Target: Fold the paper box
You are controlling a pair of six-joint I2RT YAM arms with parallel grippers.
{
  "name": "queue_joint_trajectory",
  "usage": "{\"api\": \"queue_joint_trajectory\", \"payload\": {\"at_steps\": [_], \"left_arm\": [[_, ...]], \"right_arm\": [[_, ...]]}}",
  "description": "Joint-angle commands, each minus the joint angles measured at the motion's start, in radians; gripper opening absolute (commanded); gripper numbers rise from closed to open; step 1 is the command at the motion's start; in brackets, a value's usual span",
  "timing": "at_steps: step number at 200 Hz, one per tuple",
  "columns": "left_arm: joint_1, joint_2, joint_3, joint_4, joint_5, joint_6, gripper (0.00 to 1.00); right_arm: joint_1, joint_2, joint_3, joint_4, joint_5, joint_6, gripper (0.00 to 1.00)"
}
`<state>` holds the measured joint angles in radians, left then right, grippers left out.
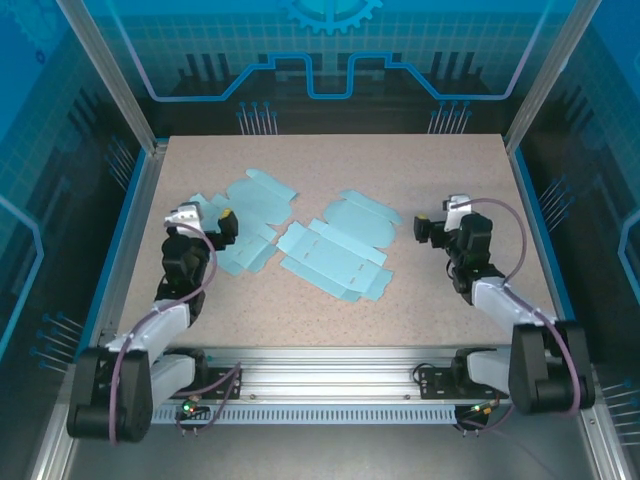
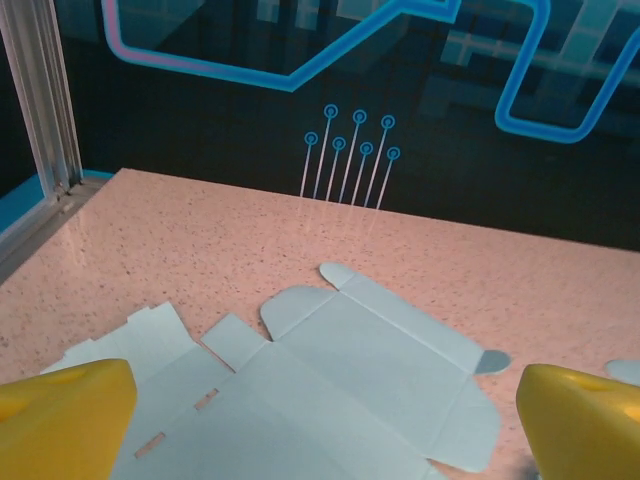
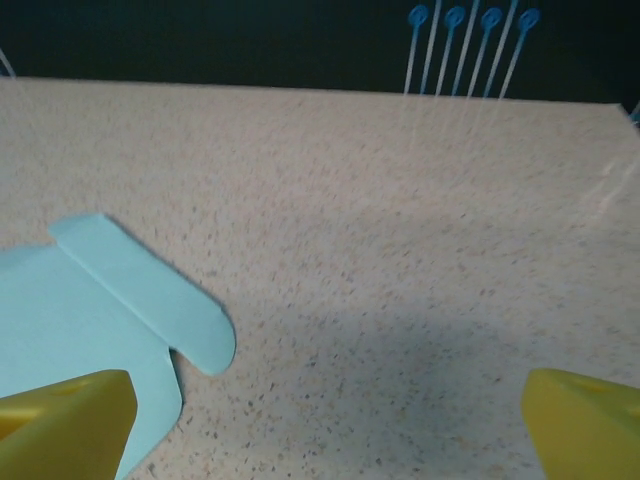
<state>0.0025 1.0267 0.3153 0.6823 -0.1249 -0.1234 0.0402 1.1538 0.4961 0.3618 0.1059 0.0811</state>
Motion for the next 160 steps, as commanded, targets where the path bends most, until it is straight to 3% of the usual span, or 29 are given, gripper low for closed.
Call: {"api": "queue_joint_trajectory", "payload": {"at_steps": [1, 35, 54, 111, 160], "left_arm": [[-0.006, -0.075, 0.072, -0.217, 0.049, -0.138, 0.99], [-0.018, -0.107, 0.071, -0.228, 0.151, -0.360, 0.99], [-0.075, -0.084, 0.072, -0.233, 0.171, -0.450, 0.99], [-0.407, -0.026, 0.120, -0.329, -0.023, -0.480, 0.99], [-0.552, 0.066, 0.163, -0.441, -0.083, -0.501, 0.99]], "right_arm": [[0.006, -0.087, 0.099, -0.345, 0.091, 0.122, 1.00], [0.007, -0.164, 0.190, -0.646, 0.125, 0.218, 1.00], [0.010, -0.177, 0.218, -0.756, 0.100, 0.266, 1.00], [0.047, -0.200, 0.248, -0.924, 0.061, 0.395, 1.00], [0.058, -0.141, 0.300, -0.936, 0.008, 0.396, 1.00]]}}
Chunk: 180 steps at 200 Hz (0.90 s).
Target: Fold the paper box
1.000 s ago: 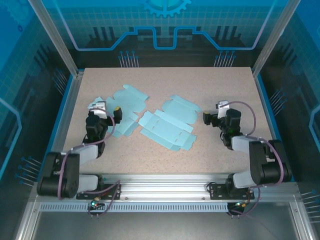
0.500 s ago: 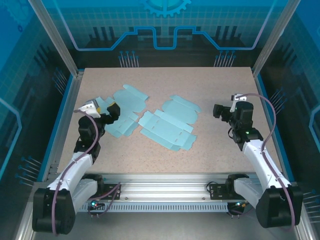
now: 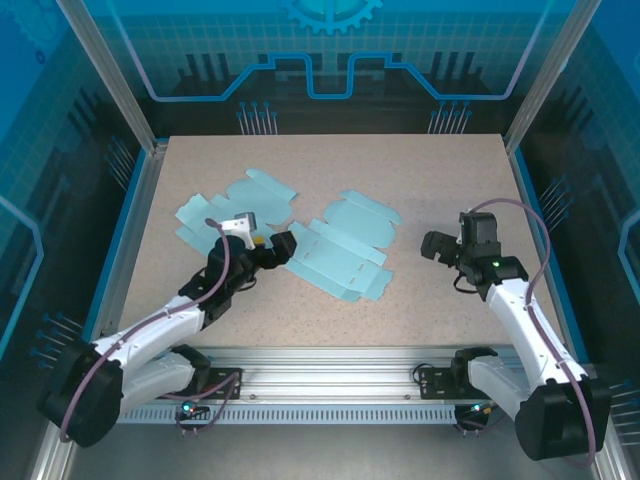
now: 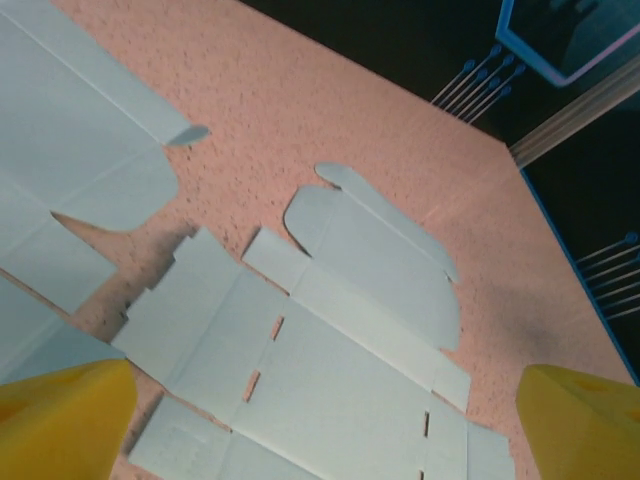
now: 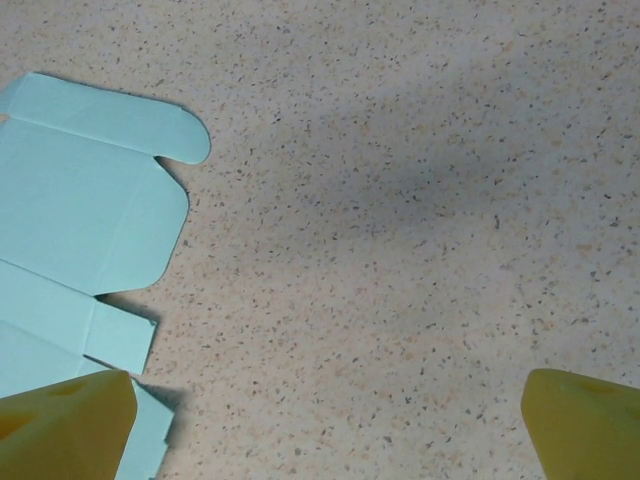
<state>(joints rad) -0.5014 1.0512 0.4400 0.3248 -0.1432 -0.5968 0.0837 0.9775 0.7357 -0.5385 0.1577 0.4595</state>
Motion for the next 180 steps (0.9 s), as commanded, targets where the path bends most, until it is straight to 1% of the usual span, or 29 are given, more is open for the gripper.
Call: {"api": "queue_joint_trajectory", "payload": {"at_steps": [1, 34, 54, 88, 136, 157, 180], "left_arm": [[-0.051, 0.044, 0.039, -0.085, -0.065, -0.027, 0.99], [-0.100, 0.147, 0.084, -0.149, -0.062, -0.062, 0.99], [-0.136, 0.209, 0.106, -0.156, -0.052, -0.085, 0.99], [-0.180, 0.290, 0.142, -0.169, -0.053, -0.114, 0.99], [-0.180, 0.297, 0.121, -0.228, -0.128, -0.204, 0.95], [-0.159, 0.314, 0.123, -0.266, -0.122, -0.226, 0.95], [-0.117, 0.335, 0.122, -0.297, -0.088, -0.270, 0.95]], "right_arm": [[0.015, 0.039, 0.062, -0.036, -0.046, 0.017, 1.00], [0.026, 0.186, 0.138, -0.029, -0.101, -0.038, 1.00], [0.050, 0.311, 0.249, -0.031, -0.140, -0.084, 1.00], [0.106, 0.545, 0.452, -0.069, -0.130, -0.157, 1.00], [0.130, 0.858, 0.728, -0.126, -0.207, -0.203, 0.92], [0.140, 0.967, 0.834, -0.155, -0.241, -0.207, 0.90], [0.147, 1.057, 0.904, -0.161, -0.283, -0.205, 0.90]]}}
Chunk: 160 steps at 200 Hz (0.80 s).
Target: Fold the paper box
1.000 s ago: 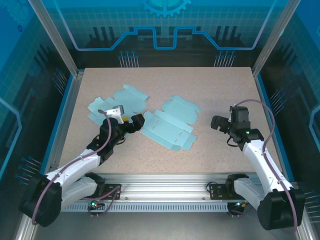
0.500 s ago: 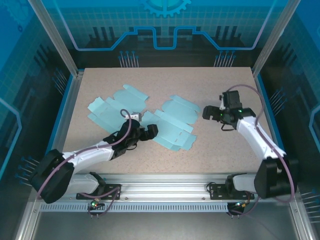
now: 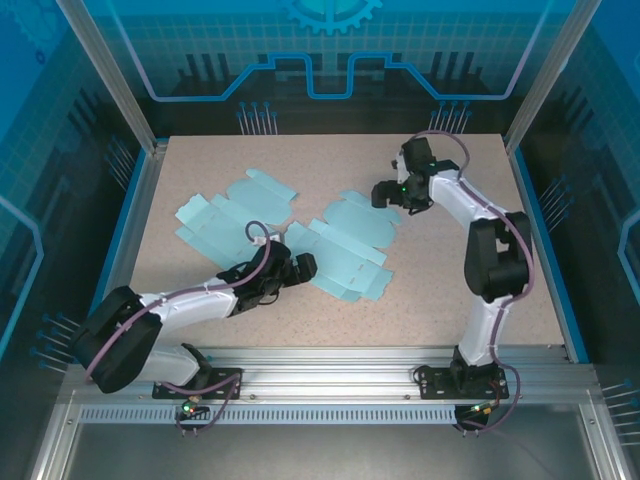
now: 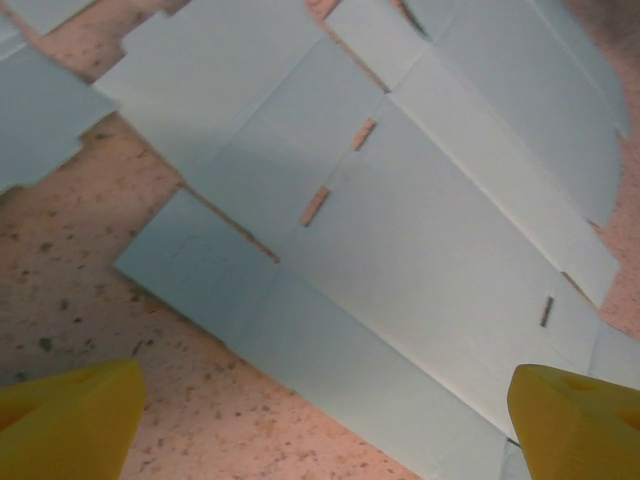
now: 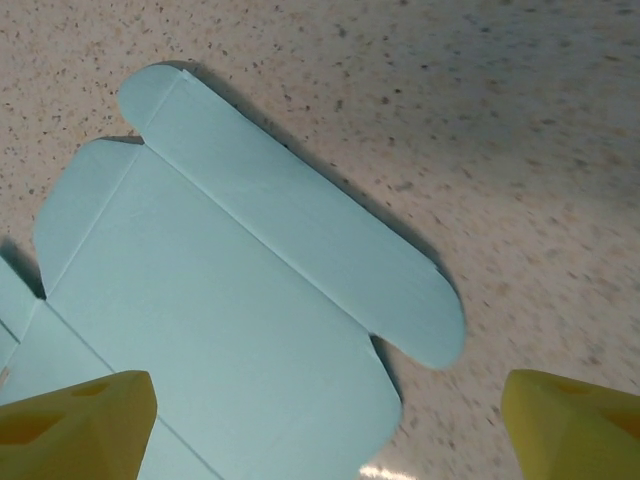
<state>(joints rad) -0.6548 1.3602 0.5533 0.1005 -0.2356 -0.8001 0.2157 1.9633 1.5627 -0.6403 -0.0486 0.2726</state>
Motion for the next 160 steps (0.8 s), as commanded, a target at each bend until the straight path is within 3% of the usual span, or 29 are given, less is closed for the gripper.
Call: {"api": "queue_joint_trajectory", "payload": {"at_steps": [1, 81, 160], "left_arm": [[0.038, 0.026, 0.007, -0.073, 0.006, -0.067, 0.95], [0.061, 0.130, 0.019, 0.019, 0.088, -0.087, 0.86], [0.061, 0.291, 0.055, 0.273, 0.216, -0.090, 0.72]], "right_arm": [[0.015, 0.076, 0.079, -0.060, -0.080, -0.016, 0.90], [0.021, 0.191, 0.091, -0.029, -0.151, 0.020, 0.88], [0.002, 0.135, -0.057, 0.026, -0.118, 0.085, 0.85]]}}
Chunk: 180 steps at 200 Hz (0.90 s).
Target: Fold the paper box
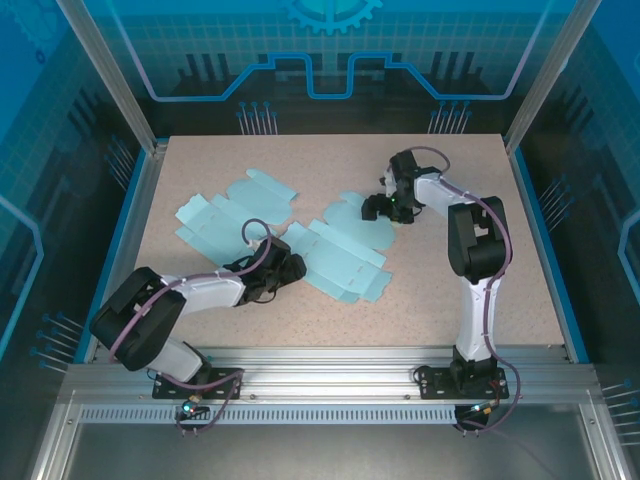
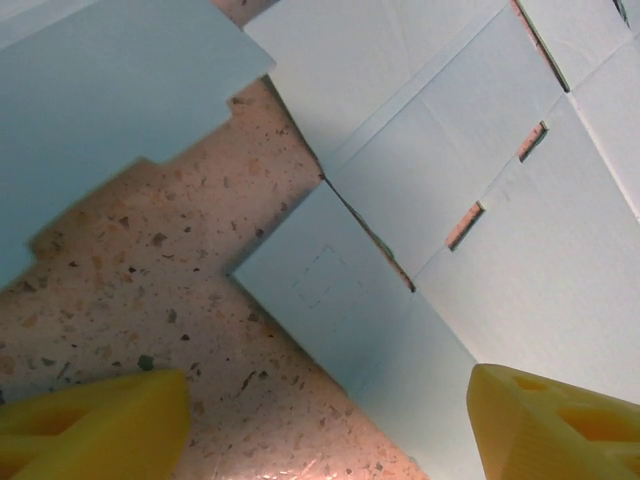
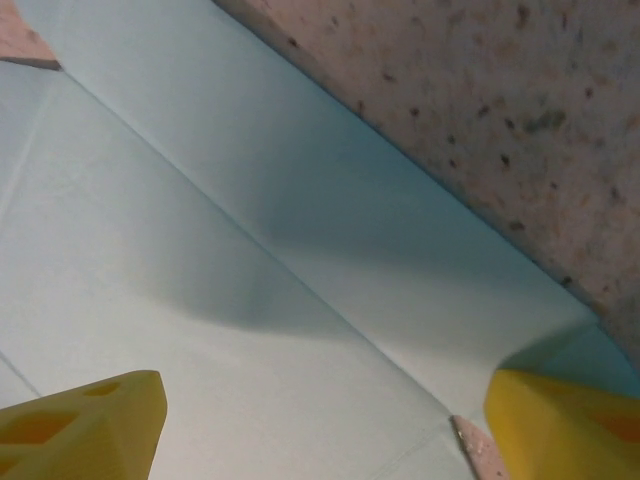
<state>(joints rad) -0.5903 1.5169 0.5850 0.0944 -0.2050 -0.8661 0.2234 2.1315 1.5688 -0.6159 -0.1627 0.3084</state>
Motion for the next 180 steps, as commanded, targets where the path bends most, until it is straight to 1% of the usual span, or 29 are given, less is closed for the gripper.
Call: {"api": "queue_joint_trajectory", "payload": {"at_steps": [1, 69, 107, 127, 139, 158, 180], "left_arm": [[-0.004, 0.136, 0.024, 0.282, 0.186, -0.023, 0.72], [-0.004, 0.173, 0.045, 0.468, 0.226, 0.046, 0.55], [-0.003, 0.201, 0.033, 0.582, 0.255, 0.052, 0.46], [-0.002, 0.205, 0.032, 0.615, 0.266, 0.057, 0.40], [-0.002, 0.197, 0.035, 0.614, 0.267, 0.072, 0.33], [0.003, 0.165, 0.039, 0.587, 0.258, 0.108, 0.15], [0.018, 0.098, 0.049, 0.518, 0.248, 0.176, 0.05]], "right_arm": [[-0.006, -0.035, -0.066, 0.004, -0.003, 0.050, 0.85], [-0.016, -0.147, -0.265, 0.091, -0.005, 0.145, 0.85], [-0.015, -0.261, -0.406, 0.144, 0.019, 0.193, 0.85], [-0.016, -0.321, -0.464, 0.148, 0.039, 0.204, 0.85], [-0.015, -0.351, -0.490, 0.144, 0.052, 0.204, 0.85], [-0.015, -0.405, -0.519, 0.123, 0.080, 0.200, 0.85], [-0.013, -0.477, -0.544, 0.098, 0.117, 0.185, 0.86]]}}
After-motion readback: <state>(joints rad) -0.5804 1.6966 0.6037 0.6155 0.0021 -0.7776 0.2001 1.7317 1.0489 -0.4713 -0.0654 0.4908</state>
